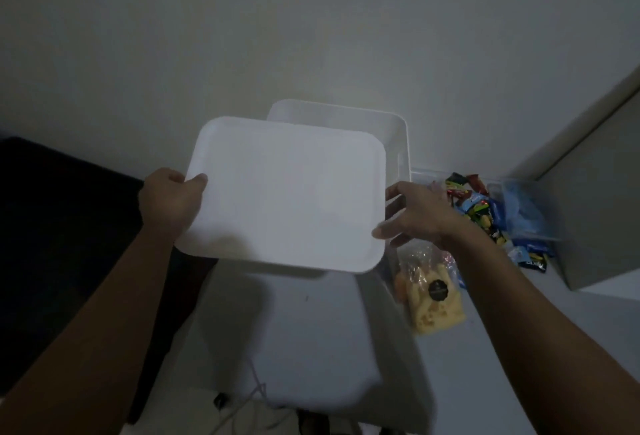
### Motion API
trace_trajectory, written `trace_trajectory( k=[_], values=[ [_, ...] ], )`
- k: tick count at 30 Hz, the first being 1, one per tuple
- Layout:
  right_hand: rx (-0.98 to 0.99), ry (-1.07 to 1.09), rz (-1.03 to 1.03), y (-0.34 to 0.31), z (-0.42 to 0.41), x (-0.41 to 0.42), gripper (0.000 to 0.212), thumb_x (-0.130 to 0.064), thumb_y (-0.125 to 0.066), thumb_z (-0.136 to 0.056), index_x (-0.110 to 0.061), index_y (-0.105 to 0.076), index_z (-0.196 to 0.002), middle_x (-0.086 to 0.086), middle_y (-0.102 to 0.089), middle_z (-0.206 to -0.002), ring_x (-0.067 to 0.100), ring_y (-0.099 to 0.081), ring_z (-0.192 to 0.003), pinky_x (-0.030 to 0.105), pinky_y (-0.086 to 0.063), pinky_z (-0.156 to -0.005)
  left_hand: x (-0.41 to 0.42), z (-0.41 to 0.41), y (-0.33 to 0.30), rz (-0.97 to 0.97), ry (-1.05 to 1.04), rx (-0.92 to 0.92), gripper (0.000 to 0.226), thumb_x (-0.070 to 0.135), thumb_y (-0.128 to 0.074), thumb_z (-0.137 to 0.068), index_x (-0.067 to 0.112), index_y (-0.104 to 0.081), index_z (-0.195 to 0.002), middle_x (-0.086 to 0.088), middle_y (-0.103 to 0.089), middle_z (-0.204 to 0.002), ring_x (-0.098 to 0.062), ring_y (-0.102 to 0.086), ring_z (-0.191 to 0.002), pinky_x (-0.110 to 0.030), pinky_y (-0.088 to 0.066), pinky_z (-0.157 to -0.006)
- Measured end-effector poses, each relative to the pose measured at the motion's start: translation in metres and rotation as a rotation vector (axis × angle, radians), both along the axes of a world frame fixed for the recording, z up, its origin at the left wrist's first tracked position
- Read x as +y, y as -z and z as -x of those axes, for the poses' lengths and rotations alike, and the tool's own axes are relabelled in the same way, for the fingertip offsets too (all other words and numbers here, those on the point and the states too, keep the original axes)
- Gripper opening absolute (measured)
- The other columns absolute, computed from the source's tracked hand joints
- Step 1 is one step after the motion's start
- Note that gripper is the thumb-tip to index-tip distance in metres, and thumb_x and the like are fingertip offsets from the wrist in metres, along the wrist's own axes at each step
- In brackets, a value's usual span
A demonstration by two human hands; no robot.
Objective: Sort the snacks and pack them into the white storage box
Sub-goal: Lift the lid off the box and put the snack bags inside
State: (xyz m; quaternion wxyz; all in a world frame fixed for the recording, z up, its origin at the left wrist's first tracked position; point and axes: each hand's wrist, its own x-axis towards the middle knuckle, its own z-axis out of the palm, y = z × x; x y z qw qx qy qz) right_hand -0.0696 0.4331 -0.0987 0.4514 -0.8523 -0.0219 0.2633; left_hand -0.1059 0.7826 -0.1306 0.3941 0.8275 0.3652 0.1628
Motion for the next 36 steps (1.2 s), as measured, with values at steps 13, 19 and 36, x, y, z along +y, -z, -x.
trace_trajectory(
  k=[13, 19, 36],
  values=[
    [0.031, -0.001, 0.190, 0.089, 0.086, 0.024, 0.028, -0.006, -0.080, -0.069, -0.002, -0.068, -0.095, 0.011, -0.072, -0.086, 0.025, -0.072, -0.069, 0.041, -0.062, -0.065, 0.005, 0.099, 0.060, 0.057, 0.000, 0.075, 0.027, 0.021, -0.068, -0.085, -0.005, -0.067, -0.086, -0.015, -0.057, -0.081, -0.034, -0.059, -0.082, -0.044, -0.049, -0.082],
    [0.028, 0.012, 0.460, 0.154, 0.102, 0.025, 0.044, -0.005, -0.073, -0.069, 0.004, -0.063, -0.111, 0.017, -0.068, -0.101, 0.033, -0.069, -0.088, 0.045, -0.061, -0.073, -0.007, 0.110, 0.113, 0.278, 0.154, 0.316, 0.039, 0.025, -0.070, -0.082, -0.007, -0.064, -0.102, -0.019, -0.061, -0.099, -0.038, -0.060, -0.094, -0.040, -0.046, -0.073],
    [-0.045, -0.055, 0.561, 0.164, 0.108, 0.013, 0.033, -0.014, -0.061, -0.085, 0.000, -0.065, -0.115, 0.017, -0.065, -0.117, 0.032, -0.061, -0.109, 0.036, -0.051, -0.092, -0.038, 0.098, 0.147, 0.104, 0.324, 0.560, 0.068, 0.041, -0.064, -0.061, 0.002, -0.056, -0.116, -0.017, -0.056, -0.121, -0.039, -0.054, -0.111, -0.049, -0.047, -0.098]
  ],
)
